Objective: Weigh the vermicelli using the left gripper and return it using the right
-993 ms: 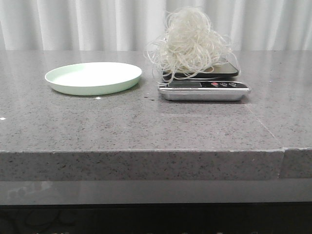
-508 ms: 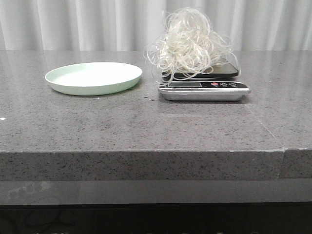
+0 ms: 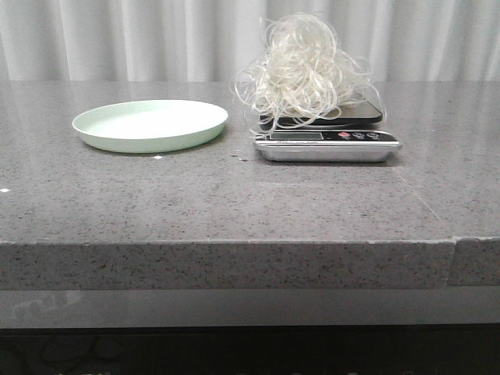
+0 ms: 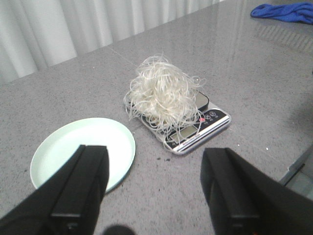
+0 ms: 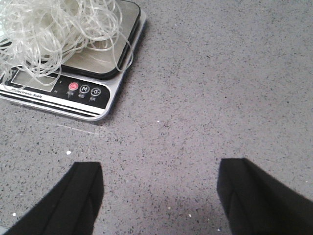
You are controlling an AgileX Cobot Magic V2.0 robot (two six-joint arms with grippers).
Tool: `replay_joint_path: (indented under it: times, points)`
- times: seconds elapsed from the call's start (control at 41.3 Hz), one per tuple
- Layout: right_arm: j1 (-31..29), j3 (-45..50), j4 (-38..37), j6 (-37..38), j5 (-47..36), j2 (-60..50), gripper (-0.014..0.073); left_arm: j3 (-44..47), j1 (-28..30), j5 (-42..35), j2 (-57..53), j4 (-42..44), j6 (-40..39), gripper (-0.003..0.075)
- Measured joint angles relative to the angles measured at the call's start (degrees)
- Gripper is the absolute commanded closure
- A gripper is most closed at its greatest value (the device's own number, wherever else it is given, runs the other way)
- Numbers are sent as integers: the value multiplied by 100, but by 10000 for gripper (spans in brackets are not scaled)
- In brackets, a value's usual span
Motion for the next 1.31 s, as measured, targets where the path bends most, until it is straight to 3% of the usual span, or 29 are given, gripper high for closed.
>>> replay_joint_path:
  times: [0.339,0.799,1.308]
  points:
    - [0,0,14,-109,0,0,6,1359,0,-127,-1451,0,-4,248]
    - [47,-949,848,-708,-2,906,6,1506,0,-131,-1516,0,-4,248]
    - [1529,-2419,994,-937,-141,2965,12,1506,0,-141,-1516,0,-13,248]
